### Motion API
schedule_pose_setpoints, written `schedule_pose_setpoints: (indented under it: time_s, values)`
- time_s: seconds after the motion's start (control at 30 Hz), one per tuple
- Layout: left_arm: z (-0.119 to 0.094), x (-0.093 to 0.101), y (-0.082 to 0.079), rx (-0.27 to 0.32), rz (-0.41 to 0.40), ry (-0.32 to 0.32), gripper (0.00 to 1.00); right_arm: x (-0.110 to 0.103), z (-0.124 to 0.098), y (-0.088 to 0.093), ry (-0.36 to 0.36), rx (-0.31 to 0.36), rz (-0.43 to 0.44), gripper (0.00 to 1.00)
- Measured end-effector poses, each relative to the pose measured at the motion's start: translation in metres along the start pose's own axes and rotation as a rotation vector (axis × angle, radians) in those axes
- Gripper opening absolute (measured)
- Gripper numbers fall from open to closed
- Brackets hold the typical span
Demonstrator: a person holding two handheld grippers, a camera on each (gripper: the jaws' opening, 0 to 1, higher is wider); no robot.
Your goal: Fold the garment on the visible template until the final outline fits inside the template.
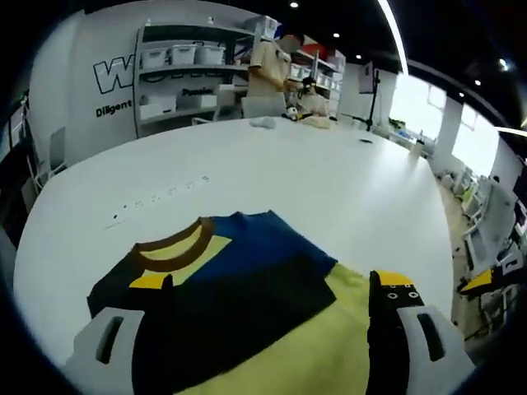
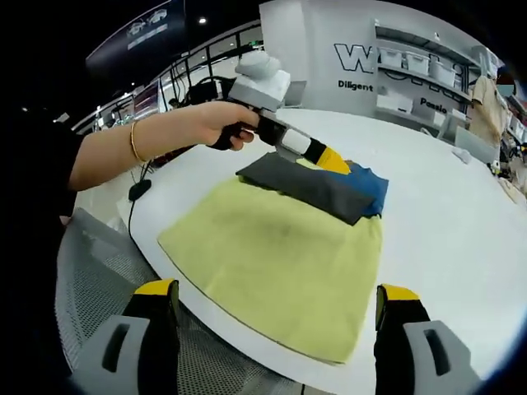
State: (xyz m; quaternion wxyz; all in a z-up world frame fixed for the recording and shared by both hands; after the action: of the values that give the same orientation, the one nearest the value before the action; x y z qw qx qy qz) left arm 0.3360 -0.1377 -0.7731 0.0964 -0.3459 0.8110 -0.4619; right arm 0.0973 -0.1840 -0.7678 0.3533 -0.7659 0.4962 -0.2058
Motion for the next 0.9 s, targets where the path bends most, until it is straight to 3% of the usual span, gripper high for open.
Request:
schedule_pose_setpoints:
  time_s: [0.2, 0.3, 0.47, 0.6, 0.9]
  values:
    - [-0.009, -0.007, 0.006, -0.004, -0.017, -0.016, 0.99, -0.004, 0.003, 0.003, -0.013, -0.025, -0.001, 0.99]
    - [-0.011, -0.013, 0.013, -0.025, 0.020, -0.035, 0.99, -0.006, 0.005, 0.003, -0.018, -0.026, 0.003, 0.99]
    - [-0.021, -0.029, 0.024, -0.033, 0.028, -0.064, 0.99, -0.010, 0.010, 0.005, -0.028, -0.034, 0.007, 0.99]
    - [-0.027, -0.042, 0.037, -0.075, 0.028, -0.092, 0.99, -0.010, 0.012, 0.006, -0.025, -0.038, 0.012, 0.99]
    - [-0.048, -0.069, 0.048, -0.073, 0.013, -0.148, 0.98, -0.008, 0.016, 0.006, -0.015, -0.036, 0.018, 0.99]
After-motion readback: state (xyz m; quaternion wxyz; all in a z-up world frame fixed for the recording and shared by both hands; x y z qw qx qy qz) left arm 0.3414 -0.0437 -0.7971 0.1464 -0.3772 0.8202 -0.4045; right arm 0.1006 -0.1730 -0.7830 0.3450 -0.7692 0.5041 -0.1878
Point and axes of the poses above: the point that each gripper's makers call its tool centre point, and the gripper's own axes: z roughly forward along the fingers, x roughly to its right, y roughly out of its underside, the point moved 1 cm from there along -z, roughly backward along the fingers, and after that the axes turned 6 degrees about y, right-handed, at the moved point
